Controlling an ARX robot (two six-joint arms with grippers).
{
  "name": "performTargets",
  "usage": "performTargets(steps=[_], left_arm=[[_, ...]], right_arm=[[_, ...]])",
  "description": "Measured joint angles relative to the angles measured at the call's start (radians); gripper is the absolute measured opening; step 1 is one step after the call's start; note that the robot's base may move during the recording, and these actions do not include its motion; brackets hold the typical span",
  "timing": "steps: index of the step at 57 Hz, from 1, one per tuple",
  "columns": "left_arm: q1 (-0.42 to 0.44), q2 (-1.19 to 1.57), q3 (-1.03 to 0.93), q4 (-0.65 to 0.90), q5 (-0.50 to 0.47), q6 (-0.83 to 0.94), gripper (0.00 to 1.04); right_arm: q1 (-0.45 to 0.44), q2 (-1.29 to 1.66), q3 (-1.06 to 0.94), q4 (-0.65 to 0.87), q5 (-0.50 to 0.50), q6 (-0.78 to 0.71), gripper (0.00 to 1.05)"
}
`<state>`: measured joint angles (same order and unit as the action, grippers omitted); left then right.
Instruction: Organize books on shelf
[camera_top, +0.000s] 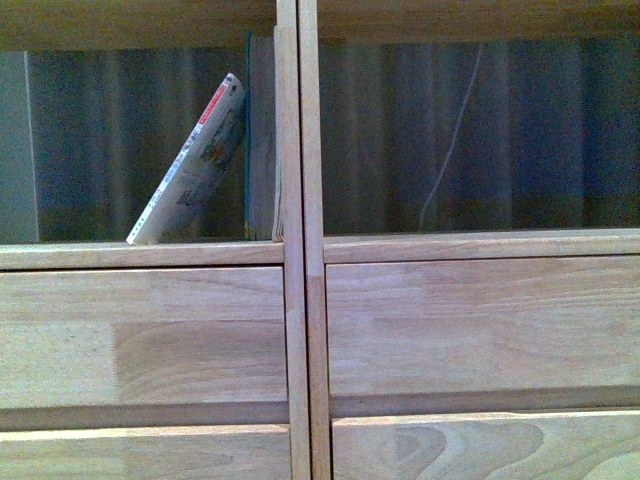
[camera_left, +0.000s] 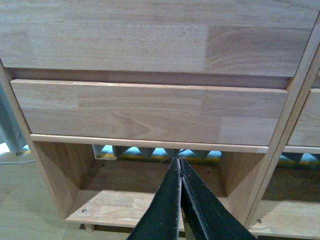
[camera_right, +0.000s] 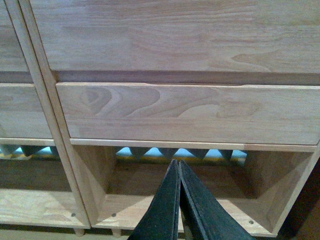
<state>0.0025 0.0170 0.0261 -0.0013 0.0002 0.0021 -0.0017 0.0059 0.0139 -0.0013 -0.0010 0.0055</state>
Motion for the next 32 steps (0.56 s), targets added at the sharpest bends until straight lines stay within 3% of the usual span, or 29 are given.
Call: performTargets(steps=[15, 21, 32], left_arm=[[0.000, -0.011, -0.014, -0.001, -0.001, 0.000, 0.03], [0.000, -0.011, -0.014, -0.001, 0.000, -0.001, 0.04], [0.000, -0.011, -0.014, -0.001, -0.001, 0.000, 0.37]], right_arm=[[0.000, 0.000, 0.000, 0.000, 0.000, 0.000, 0.03], [0.000, 0.000, 0.000, 0.000, 0.000, -0.002, 0.18], [0.000, 0.000, 0.000, 0.000, 0.000, -0.002, 0.50]])
